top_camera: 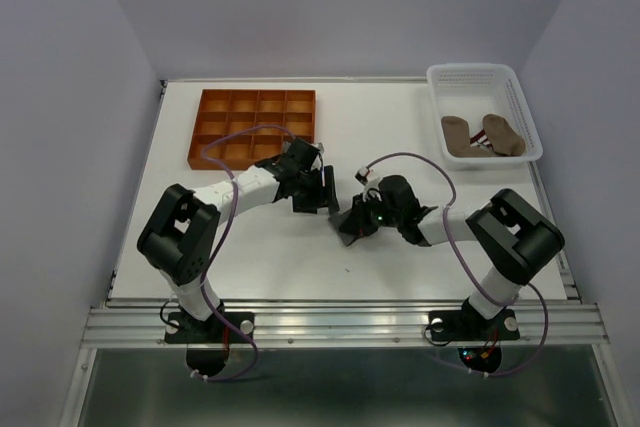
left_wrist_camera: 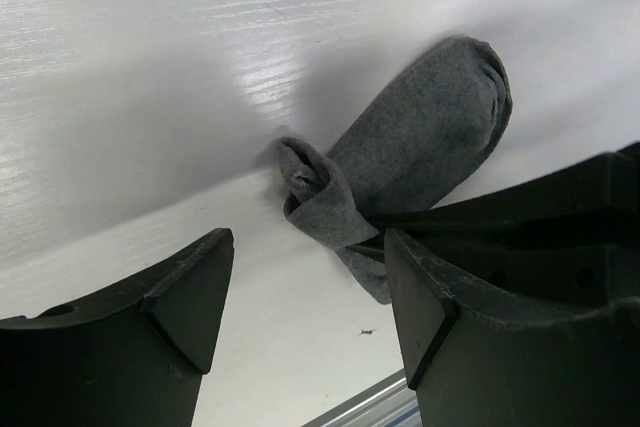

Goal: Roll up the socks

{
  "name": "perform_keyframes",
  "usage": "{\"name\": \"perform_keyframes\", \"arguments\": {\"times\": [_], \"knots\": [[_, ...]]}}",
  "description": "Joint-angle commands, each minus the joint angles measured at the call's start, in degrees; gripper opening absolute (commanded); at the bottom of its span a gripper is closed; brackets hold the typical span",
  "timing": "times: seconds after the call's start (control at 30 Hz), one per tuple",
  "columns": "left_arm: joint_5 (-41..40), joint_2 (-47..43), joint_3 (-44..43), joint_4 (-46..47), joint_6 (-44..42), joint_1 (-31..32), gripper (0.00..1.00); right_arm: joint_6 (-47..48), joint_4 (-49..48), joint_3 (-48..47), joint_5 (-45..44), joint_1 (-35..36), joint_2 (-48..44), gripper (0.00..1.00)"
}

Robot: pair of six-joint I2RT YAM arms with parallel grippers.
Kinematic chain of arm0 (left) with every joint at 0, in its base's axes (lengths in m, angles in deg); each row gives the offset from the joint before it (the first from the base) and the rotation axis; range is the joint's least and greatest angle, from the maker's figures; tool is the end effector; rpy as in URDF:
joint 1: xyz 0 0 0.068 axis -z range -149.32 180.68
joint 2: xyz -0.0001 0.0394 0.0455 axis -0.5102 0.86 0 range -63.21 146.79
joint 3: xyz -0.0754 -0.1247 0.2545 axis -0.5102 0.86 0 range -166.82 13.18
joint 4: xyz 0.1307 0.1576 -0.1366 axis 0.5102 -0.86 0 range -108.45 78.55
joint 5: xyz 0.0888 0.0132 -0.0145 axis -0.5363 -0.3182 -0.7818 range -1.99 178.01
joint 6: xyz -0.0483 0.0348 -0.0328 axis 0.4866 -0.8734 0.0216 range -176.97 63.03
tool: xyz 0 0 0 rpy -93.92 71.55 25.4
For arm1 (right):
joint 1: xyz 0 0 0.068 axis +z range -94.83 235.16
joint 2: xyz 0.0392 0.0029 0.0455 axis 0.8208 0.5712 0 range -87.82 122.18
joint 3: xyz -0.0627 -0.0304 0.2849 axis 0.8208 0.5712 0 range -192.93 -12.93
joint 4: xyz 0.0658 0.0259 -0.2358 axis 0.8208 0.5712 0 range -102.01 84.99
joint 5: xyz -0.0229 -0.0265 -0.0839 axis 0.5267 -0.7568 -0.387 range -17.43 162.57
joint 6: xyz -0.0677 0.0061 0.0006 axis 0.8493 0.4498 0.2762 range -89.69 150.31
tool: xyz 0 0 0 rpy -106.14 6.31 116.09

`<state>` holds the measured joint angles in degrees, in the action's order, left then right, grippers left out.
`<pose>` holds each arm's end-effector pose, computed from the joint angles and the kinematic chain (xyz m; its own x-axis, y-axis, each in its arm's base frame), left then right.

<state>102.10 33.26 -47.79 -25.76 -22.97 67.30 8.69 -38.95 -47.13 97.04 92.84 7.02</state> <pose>0.2771 -0.2224 0.2159 -0.9023 -0.0052 -0.4310 0.2414 0.8224 -0.5151 0.2327 0.2081 0.1591 -0.7138 -0.1275 -0.6887 -0.6089 0.5988 0.5203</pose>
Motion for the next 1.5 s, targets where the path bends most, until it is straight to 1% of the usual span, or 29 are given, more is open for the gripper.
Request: {"name": "perform_keyframes", "arguments": {"times": [0.0,0.1,0.3,0.37,0.4,0.67,0.83,0.9,0.93,0.97,1.1,1.17,1.3,1.37,1.4,1.43,1.47], "knots": [[1.6,-2.2,0.9,1.8,-0.7,-0.1,0.72,-5.3,-9.3,1.2,10.1,-2.2,2.4,0.01],[2.5,-1.4,1.5,2.2,-0.8,-0.1,0.72,-5.8,-9.5,0.5,12.6,-3.3,4.6,0.02],[3.4,-1.1,2.6,3.1,-0.5,0.2,0.71,-7.5,-11.4,0.8,13.6,-4.4,6.0,0.01],[3.5,-0.8,2.8,3.1,-0.6,0.5,0.71,-8.3,-11.5,0.8,13.2,-4.4,6.3,0.02],[3.5,-0.6,3.0,3.1,-0.6,0.7,0.71,-8.4,-11.7,0.9,13.1,-4.4,6.4,0.04],[3.1,-0.6,4.3,3.7,-0.2,1.3,0.68,-11.0,-13.4,1.1,14.2,-6.0,9.3,0.05],[3.1,0.8,4.6,4.6,0.5,1.6,0.60,-11.6,-15.1,1.4,15.0,-6.0,9.6,0.06],[2.9,1.3,4.5,5.1,0.7,1.5,0.59,-11.4,-15.1,1.3,15.3,-6.0,9.7,0.07],[2.8,1.9,4.5,5.4,0.8,1.5,0.54,-11.3,-15.1,1.4,15.3,-6.6,9.7,0.07],[2.9,2.3,4.3,5.6,0.9,1.6,0.51,-11.3,-15.1,1.5,15.5,-6.6,9.7,0.07],[3.0,3.9,3.7,6.4,1.1,1.8,0.48,-11.3,-15.1,1.9,15.4,-6.6,9.7,0.08],[2.7,4.4,3.6,6.6,1.2,1.8,0.44,-11.9,-15.1,1.8,15.0,-6.6,9.7,0.08],[1.1,5.0,3.1,6.4,1.9,2.0,0.43,-11.4,-14.7,1.1,16.1,-6.6,9.9,0.13],[-1.9,5.2,2.2,4.7,2.7,2.8,0.42,-10.6,-12.9,0.6,13.3,-6.6,9.0,0.17],[-3.3,5.1,1.7,4.0,3.3,3.1,0.42,-8.9,-9.1,0.1,12.5,-6.6,8.4,0.19],[-4.6,5.0,1.4,3.2,4.0,3.3,0.42,-7.7,-6.2,-0.7,11.6,-6.6,6.9,0.25],[-4.8,5.1,1.5,3.1,4.3,3.4,0.41,-6.4,-3.8,-1.4,10.1,-6.6,5.7,0.29]]}}
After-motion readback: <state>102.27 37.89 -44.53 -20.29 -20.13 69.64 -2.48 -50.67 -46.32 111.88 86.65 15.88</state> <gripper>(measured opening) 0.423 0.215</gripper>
